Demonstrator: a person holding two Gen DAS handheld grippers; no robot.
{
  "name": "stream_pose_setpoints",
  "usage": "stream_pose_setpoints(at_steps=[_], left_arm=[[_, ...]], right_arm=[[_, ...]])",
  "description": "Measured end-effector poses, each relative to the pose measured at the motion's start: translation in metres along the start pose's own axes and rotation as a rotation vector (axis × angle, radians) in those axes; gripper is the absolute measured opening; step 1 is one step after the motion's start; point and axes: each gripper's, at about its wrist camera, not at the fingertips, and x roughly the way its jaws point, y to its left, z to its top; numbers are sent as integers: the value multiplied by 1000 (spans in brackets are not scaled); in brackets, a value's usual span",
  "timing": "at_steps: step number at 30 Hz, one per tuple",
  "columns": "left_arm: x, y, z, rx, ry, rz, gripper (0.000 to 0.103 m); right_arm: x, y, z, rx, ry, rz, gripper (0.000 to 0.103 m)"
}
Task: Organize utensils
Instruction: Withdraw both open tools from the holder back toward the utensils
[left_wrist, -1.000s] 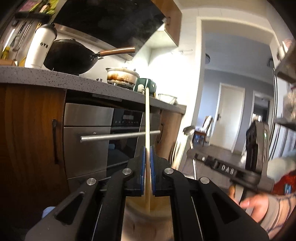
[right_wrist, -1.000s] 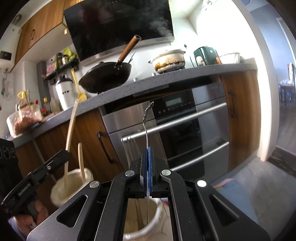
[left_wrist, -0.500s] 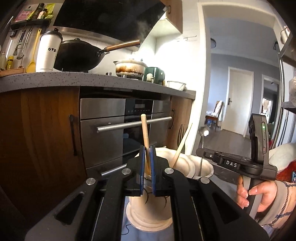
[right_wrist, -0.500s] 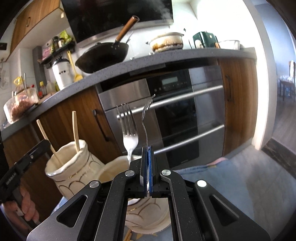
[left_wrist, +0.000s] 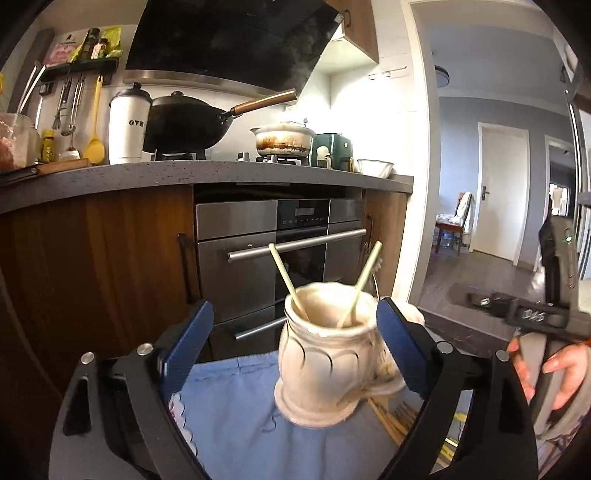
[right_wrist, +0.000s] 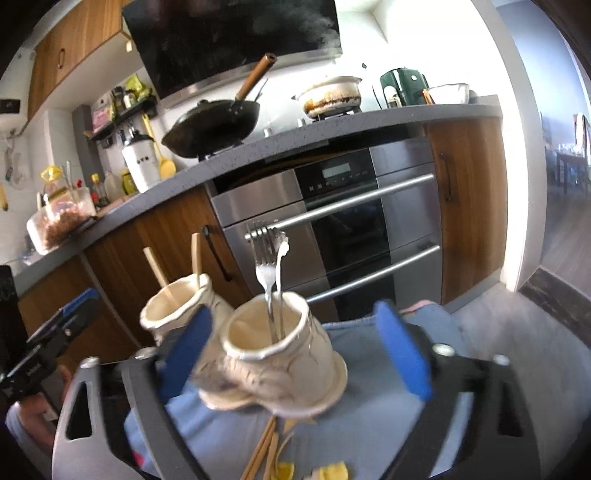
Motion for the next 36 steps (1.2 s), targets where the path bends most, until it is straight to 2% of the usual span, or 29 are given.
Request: stream_pose_setpoints(at_steps=[1,5,12,19,25,30,36], left_arm=[[-5,-4,-4,11,6,9,94],[-18,-16,-17,40,37,40,96],[-33,-26,-43,-18,82,0,97],[-28,-29,-75,-43,159,-12,97],[-22,-35,-96,-41,230,-32,97],[-16,-35,-106,-43,260,-54,97],[-8,-39,-113,-14,308,-53,97]], right_arm=[[-7,0,-3,-5,4,-15,96],[-29,-1,-15,-12,11,-45,98],[-55,-8,-30,24,14,-74,98],[-68,-3,-50,-18,36,-102,98],[-58,10,-80,-142,158,-111,98],[-44,21,-106,-259,263,-119,98],[-30,16,-117,-240,341,-106,95]])
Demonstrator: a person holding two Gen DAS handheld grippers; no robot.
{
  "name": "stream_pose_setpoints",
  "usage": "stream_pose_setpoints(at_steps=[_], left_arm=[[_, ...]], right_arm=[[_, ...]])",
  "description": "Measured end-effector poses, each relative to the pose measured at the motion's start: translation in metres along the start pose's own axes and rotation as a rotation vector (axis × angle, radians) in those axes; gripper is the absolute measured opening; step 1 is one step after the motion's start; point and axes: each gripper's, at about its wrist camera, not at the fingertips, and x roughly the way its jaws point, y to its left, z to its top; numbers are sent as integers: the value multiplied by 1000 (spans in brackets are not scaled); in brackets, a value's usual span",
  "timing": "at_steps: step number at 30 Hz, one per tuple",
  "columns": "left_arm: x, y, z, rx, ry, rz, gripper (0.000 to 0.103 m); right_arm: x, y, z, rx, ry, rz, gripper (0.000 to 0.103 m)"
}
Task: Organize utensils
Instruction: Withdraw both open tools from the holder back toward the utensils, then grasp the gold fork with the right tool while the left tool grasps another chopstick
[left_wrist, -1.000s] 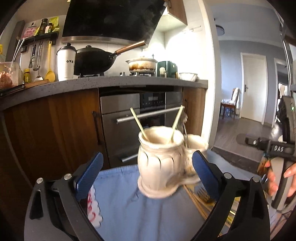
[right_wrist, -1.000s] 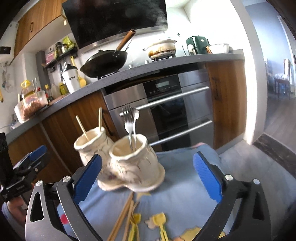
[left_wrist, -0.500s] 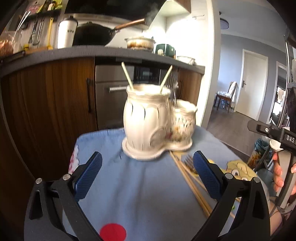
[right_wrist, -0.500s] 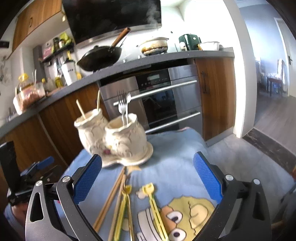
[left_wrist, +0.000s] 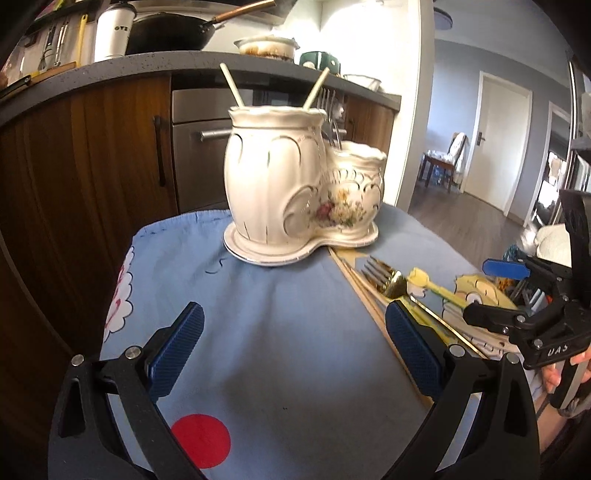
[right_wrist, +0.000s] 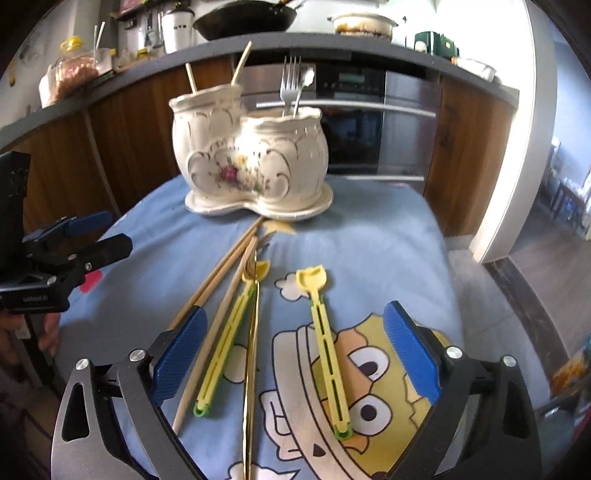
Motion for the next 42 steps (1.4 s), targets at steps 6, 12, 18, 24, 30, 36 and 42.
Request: stream_pose_setpoints(at_steps=[6,12,18,24,30,36,42], left_arm=[[3,-3,-3,13,16,-4,97],[4,-4,-3,15,20,-4,97],[7,-6,-2,28,40,4,97],[27,-25,4,60,176,-16,88],[42,-41,7,36,257,-66,66],[54,-59,4,71,292,-31,55],[60,-66,5,103,289,2,52]], right_arm=[[12,5,-4,-3,76,56,53],[21,12,-2,-32,125,54,30],[32,18,5,-79,173,57,22],[46,13,12,-54,169,94,13],[44,10,9,-22,141,123,8],[42,5,9,-9,124,133,8],[40,3,7,-2,112,141,7]])
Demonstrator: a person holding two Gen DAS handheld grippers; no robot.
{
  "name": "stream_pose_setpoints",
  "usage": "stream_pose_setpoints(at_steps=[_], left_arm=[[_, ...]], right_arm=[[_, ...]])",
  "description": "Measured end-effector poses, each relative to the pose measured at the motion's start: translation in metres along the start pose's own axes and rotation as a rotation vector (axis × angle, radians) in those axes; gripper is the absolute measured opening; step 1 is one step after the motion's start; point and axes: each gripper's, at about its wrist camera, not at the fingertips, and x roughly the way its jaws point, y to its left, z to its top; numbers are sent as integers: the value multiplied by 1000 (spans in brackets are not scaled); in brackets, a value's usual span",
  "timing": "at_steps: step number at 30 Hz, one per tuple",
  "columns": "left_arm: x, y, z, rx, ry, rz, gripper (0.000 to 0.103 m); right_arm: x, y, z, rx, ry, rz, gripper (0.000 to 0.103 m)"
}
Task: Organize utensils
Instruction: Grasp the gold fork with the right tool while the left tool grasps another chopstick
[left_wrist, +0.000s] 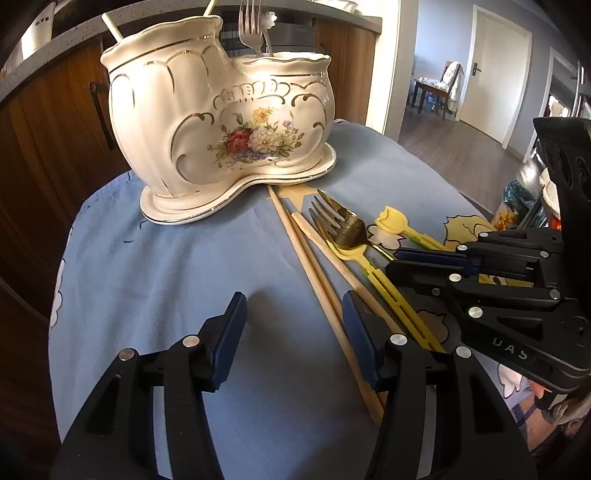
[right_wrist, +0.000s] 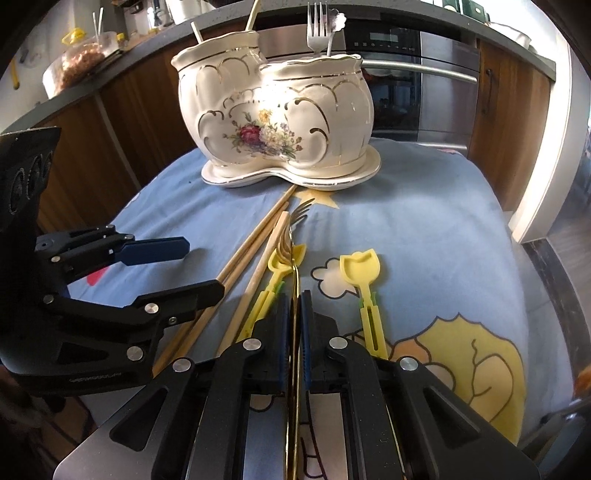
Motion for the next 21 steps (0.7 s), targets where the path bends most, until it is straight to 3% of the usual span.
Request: stream_pose_setpoints(at_steps=[5,12,21], left_arm=[[5,0,6,26,23,15,43],[9,-10,8,88,49,-18,11],[-12,15,-9,158,108,-21,6]], right_arm=[[1,1,0,-6,-7,1,7],[2,2,-1,-4,-11,-1,7],[-4,2,-1,-14,-2,-2,7]])
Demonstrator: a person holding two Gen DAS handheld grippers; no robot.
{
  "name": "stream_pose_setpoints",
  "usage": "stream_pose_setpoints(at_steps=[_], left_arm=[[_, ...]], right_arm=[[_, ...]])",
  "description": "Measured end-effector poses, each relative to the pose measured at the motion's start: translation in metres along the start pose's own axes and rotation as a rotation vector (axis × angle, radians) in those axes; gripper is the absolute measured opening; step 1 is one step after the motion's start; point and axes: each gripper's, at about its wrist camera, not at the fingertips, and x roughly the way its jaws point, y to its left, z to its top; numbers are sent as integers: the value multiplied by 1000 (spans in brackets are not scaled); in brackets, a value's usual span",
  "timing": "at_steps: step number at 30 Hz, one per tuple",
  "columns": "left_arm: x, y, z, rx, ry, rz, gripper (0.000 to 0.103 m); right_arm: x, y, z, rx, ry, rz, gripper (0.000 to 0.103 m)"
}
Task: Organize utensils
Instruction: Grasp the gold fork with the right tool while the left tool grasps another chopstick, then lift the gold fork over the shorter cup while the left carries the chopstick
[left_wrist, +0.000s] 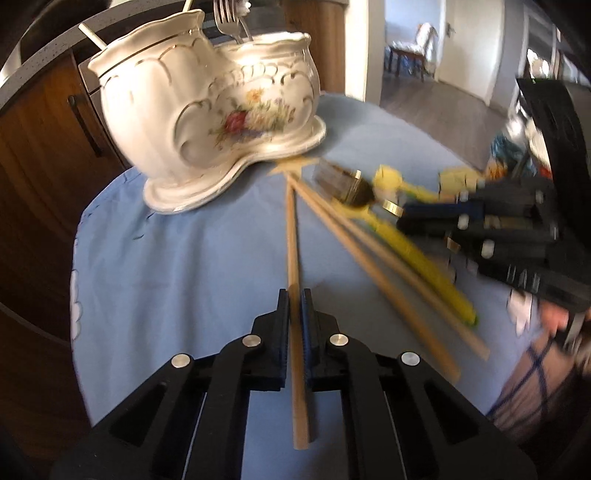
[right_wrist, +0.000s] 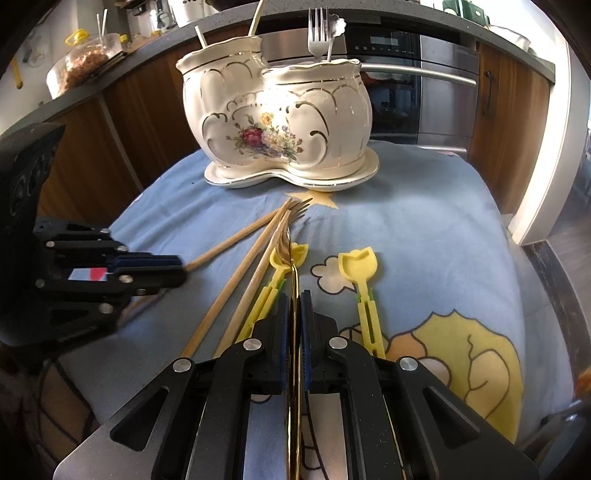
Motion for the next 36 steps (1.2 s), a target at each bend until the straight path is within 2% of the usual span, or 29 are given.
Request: stream_pose_setpoints(at_steps=[3,8,15,19,28,33,36], left_arm=[[-8,7,-12,50,31,3,6],[-15,20,-20,60,64,-7,7],[-11,20,-16,75,68,-3,10],[-9,24,-16,31,42,-29,10],[-14,31,-21,8,-8,-60,6],[-31,34,-23,3,-73,-61,6],[-48,38,-23,-8,-147,-71,6]], right_arm=[[-2,0,-1,-17,29,1,7],[-2,4,-2,-47,68,-1,7],[4,12,6,-109,123,-28,8],[9,11,8,-108,126,-22,8],[-4,11,8,-89,50,-24,7],[-34,15,15,-107,-58,-41,7],[-56,19,17,-118,-151,-35,7]])
